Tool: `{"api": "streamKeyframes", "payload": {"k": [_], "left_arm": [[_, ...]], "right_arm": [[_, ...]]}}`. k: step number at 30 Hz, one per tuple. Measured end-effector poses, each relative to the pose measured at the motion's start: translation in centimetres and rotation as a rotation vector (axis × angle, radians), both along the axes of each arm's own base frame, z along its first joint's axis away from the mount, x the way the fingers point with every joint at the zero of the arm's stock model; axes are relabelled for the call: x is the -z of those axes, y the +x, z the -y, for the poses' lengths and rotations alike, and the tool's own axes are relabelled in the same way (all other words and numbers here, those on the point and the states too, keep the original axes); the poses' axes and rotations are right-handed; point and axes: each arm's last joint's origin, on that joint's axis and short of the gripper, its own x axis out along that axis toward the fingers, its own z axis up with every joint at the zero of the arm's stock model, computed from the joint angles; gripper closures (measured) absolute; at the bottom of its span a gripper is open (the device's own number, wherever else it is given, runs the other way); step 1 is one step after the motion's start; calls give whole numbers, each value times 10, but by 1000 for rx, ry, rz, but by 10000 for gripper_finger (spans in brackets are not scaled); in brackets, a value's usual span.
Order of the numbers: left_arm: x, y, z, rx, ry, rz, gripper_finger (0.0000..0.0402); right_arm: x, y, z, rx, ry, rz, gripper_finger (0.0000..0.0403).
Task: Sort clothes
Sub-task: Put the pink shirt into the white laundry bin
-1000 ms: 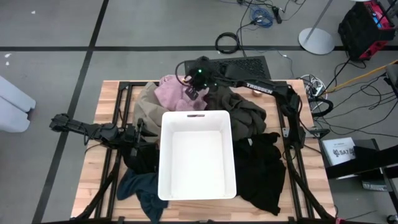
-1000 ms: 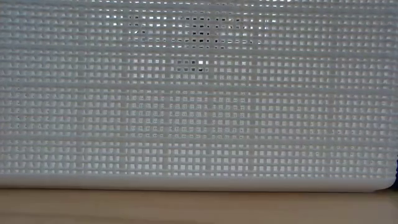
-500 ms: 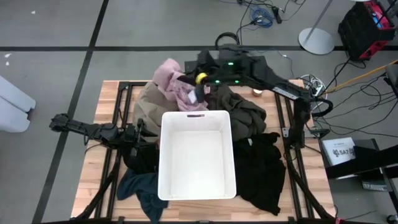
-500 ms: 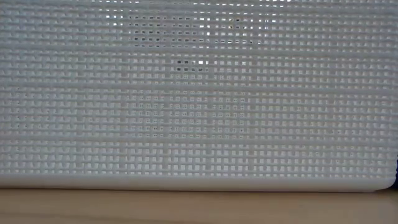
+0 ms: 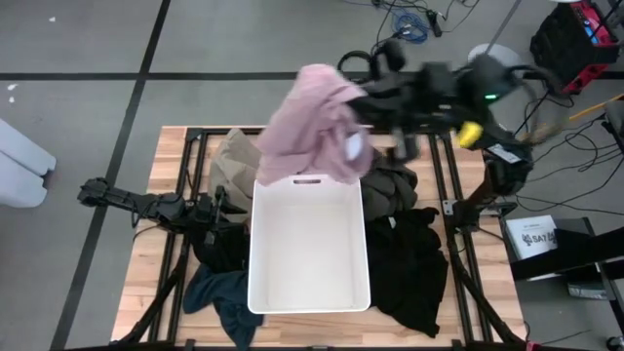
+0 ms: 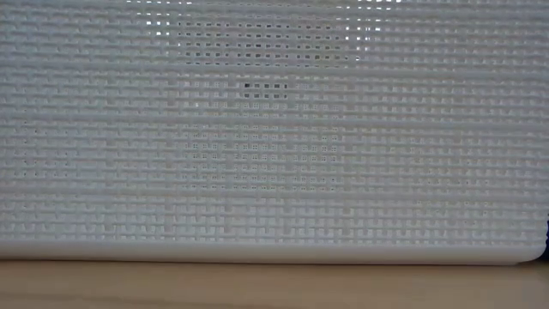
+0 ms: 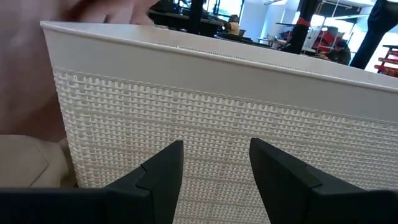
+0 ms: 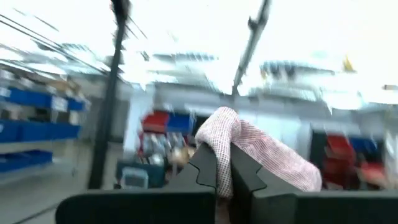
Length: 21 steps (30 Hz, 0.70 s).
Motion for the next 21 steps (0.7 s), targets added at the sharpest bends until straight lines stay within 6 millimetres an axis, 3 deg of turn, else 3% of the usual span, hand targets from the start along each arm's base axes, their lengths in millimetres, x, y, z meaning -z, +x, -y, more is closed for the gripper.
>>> {"api": "streamKeyframes", "payload": {"k": [6, 12, 17, 21], "left_arm": [[0, 0, 0, -1, 0, 0, 208], [0, 0, 0, -8, 1, 1, 208], [0, 0, -1, -21, 3, 3, 208], [0, 0, -1, -22, 8, 3, 208]], "right_arm": [[-26, -44, -12, -44, -70, 214, 403], [-44, -74, -17, -163, -162, 461, 403], [-47, -81, -17, -194, -168, 521, 403], [-43, -67, -18, -220, -138, 481, 403]]}}
